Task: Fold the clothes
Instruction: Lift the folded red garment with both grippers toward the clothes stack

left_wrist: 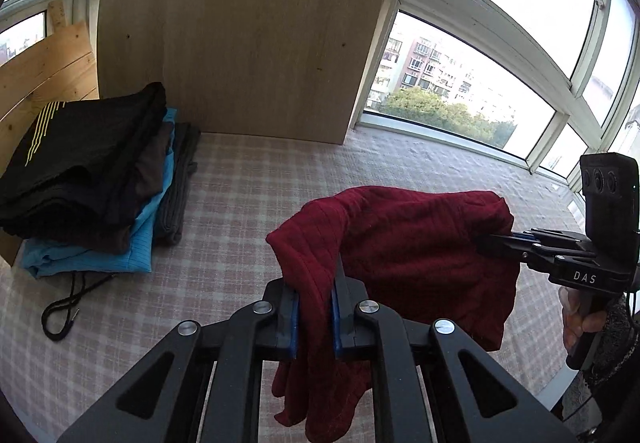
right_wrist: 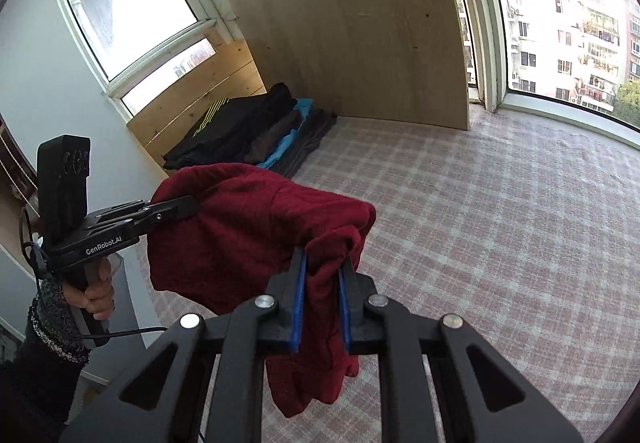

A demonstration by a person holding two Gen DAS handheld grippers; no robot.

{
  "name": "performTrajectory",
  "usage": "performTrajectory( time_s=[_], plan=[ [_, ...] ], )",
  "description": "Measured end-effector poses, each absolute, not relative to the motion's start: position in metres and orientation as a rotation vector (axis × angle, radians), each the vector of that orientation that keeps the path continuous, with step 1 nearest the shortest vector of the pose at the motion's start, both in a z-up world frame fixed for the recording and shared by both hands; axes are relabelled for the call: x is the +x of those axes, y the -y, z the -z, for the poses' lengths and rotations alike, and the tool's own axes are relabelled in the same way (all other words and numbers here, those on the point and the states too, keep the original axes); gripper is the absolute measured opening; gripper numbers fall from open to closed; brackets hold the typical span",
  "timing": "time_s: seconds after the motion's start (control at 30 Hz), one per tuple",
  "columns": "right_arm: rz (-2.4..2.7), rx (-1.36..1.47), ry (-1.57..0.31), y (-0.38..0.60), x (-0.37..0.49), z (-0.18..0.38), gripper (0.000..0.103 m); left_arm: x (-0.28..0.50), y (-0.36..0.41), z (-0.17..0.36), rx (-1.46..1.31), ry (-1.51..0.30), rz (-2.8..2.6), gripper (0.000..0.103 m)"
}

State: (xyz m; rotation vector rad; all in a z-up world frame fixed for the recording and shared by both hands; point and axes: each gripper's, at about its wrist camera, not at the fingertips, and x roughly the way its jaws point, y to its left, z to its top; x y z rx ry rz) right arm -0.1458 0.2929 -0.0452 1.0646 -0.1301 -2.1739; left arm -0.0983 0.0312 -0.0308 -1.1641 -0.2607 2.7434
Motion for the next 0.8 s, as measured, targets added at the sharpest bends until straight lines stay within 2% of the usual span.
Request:
performTrajectory(
  time_s=[0.2,0.37,0.5,0.8],
  plan=[
    [2.115,1.017,0.103,-0.234,-0.143,0.023,0.009,-0.067,0.023,0.010,-1.163,0.270,-2.831,0.010],
    [2.133,0.967,0.102,-0.170,-0.143,0.006,0.008,-0.073,0.078,-0.001,-1.141,0.185,-2.848,0.010],
    [2.166,0.928,0.085,-0.117,-0.152,-0.008,0.008,-0.095,0.122,-0.021,-1.101,0.055,-2.852,0.010],
    [2.232,0.874,0.082,-0.016,-0.222,-0.040,0.008,-0.169,0.229,-0.056,-1.050,0.007,-2.872,0.010]
  ],
)
